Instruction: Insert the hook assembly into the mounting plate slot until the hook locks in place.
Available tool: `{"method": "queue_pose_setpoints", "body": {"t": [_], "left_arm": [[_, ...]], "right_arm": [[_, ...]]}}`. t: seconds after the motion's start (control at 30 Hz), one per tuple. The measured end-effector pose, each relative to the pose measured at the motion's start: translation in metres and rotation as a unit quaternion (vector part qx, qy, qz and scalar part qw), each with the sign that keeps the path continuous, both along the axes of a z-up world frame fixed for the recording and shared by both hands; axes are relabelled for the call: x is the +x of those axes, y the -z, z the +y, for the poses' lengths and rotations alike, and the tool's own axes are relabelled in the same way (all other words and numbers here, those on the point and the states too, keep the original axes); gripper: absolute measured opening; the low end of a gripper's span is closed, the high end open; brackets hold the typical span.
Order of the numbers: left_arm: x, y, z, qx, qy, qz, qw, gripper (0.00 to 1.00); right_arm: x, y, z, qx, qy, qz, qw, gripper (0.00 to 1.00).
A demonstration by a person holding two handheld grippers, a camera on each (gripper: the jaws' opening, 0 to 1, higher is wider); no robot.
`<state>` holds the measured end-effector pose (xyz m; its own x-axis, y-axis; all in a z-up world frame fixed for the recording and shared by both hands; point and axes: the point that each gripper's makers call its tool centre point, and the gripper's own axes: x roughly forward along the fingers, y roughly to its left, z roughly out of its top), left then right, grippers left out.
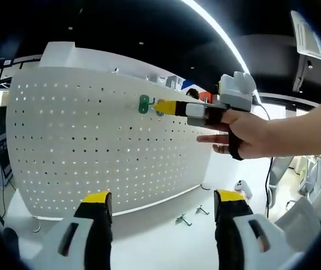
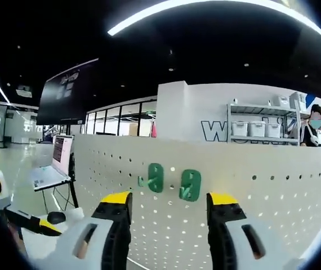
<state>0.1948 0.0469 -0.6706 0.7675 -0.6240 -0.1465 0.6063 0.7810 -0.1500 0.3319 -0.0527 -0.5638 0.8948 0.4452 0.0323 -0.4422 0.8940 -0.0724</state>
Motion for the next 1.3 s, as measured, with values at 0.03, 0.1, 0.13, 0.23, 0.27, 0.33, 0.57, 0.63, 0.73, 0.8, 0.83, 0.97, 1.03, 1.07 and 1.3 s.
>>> {"method": "queue_pose_setpoints", "body": {"t": [0.03,0.1,0.13,0.23,0.27,0.33,0.57,0.63,0.73,0.8,0.83,0.97,1.03,1.07,1.3], "left_arm": [[0.000,0.000,0.000,0.000,0.000,0.000,1.0000,0.76],[0.000,0.000,0.000,-0.001,-0.001,0.001,1.0000,0.76],[0.000,0.001,0.000,-0.001,0.000,0.001,1.0000,0.76],[0.000,0.001,-0.002,0.000,0.002,0.002,1.0000,0.76],[0.000,0.001,-0.003,0.001,0.002,0.001,1.0000,0.76],[0.000,0.000,-0.004,0.000,0.003,0.000,1.0000,0.76],[0.001,-0.001,-0.004,0.003,0.004,-0.002,1.0000,0.76],[0.001,-0.001,-0.003,0.003,0.004,-0.002,1.0000,0.76],[0.001,-0.002,-0.002,0.001,0.003,-0.002,1.0000,0.76],[0.002,-0.002,-0.001,0.003,0.003,-0.003,1.0000,0.76],[0.002,-0.001,-0.001,0.006,0.002,-0.004,1.0000,0.76],[0.002,-0.001,-0.001,0.012,0.004,-0.006,0.9999,0.76],[0.002,-0.001,-0.002,0.013,0.006,-0.006,0.9999,0.76],[0.002,-0.001,-0.001,0.012,0.006,-0.007,0.9999,0.76],[0.001,-0.004,-0.001,0.008,0.007,-0.011,0.9999,0.77]], "right_arm": [[-0.002,-0.001,0.002,-0.004,-0.010,-0.005,0.9999,0.54],[-0.005,-0.001,0.006,0.000,-0.021,-0.006,0.9998,0.57],[-0.006,-0.001,0.008,-0.001,-0.025,-0.009,0.9996,0.60],[-0.007,-0.001,0.008,0.005,-0.029,-0.007,0.9995,0.61],[-0.007,0.000,0.007,0.006,-0.029,-0.004,0.9995,0.61],[-0.008,0.000,0.007,0.008,-0.030,-0.003,0.9995,0.61],[-0.008,-0.001,0.005,0.009,-0.030,-0.003,0.9995,0.61],[-0.009,0.000,0.004,0.008,-0.030,-0.003,0.9995,0.61],[-0.013,0.003,0.001,0.005,-0.034,-0.001,0.9994,0.61],[-0.016,0.007,-0.001,0.002,-0.037,0.005,0.9993,0.60],[-0.018,0.009,-0.002,0.000,-0.039,0.007,0.9992,0.60],[-0.028,0.014,-0.004,-0.010,-0.051,0.007,0.9986,0.60],[-0.031,0.018,-0.006,-0.007,-0.058,0.011,0.9982,0.62],[-0.033,0.020,-0.007,-0.006,-0.061,0.015,0.9980,0.64],[-0.048,0.029,-0.017,-0.008,-0.064,0.018,0.9978,0.65]]}}
